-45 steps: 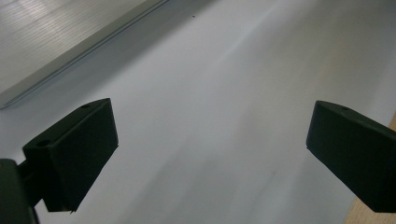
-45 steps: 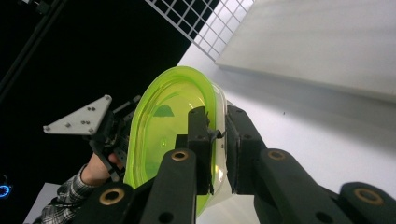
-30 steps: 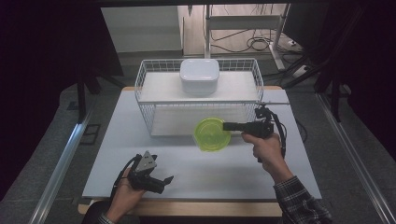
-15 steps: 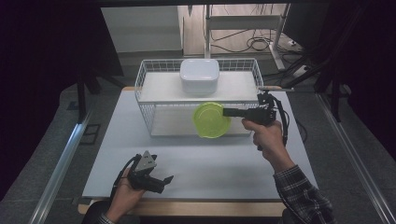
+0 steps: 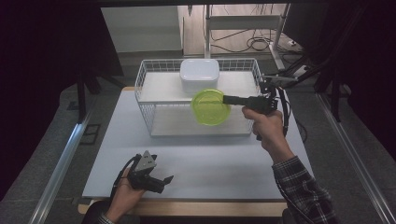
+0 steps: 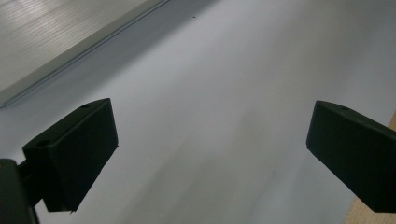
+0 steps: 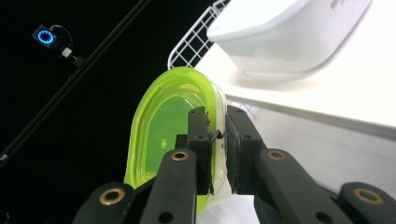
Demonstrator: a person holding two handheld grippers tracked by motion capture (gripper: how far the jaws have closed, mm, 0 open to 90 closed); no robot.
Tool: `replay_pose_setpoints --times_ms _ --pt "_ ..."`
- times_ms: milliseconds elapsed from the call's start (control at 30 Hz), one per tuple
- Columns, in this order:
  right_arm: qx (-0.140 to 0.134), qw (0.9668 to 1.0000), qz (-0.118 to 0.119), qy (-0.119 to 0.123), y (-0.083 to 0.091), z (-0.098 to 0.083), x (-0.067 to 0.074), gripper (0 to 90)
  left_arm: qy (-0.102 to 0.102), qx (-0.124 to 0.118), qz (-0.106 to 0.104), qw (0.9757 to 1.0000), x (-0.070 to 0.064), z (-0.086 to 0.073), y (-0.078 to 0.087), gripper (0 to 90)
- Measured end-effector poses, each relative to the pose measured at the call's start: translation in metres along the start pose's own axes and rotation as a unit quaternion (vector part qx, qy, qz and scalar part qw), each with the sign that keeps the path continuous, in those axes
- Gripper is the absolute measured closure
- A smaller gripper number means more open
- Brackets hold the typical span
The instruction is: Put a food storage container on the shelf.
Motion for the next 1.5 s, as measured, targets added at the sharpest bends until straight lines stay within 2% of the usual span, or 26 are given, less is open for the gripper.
replay_pose_setpoints --times_ms 533,967,1333,1500 --pt "-0.035 0.9992 -0.016 0.007 -0.006 0.04 0.009 81.5 0.003 -0.003 0.0 1.0 0.0 0.0 0.001 1.9" --pt "-0.082 0.9955 -0.047 -0.001 -0.019 0.081 0.012 81.4 0.004 -0.003 -0.003 1.0 0.0 0.0 0.001 1.9" --pt "-0.101 0.9901 -0.098 -0.002 -0.045 0.104 0.008 81.3 0.002 -0.003 -0.007 1.0 0.0 0.0 0.002 1.9" --pt "-0.101 0.9859 -0.133 0.0 -0.054 0.108 0.003 81.3 0.003 -0.003 -0.008 1.0 0.0 0.0 0.002 1.9"
Point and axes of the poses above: each handheld gripper's, and its own axes: y roughly backward along the jaws, z roughly out of its top, x roughly to its left, the point moved 5 cm from there along -y, roughly forward along the jaws, and after that the axes turned 4 degrees about y, right-handed, at the moved point
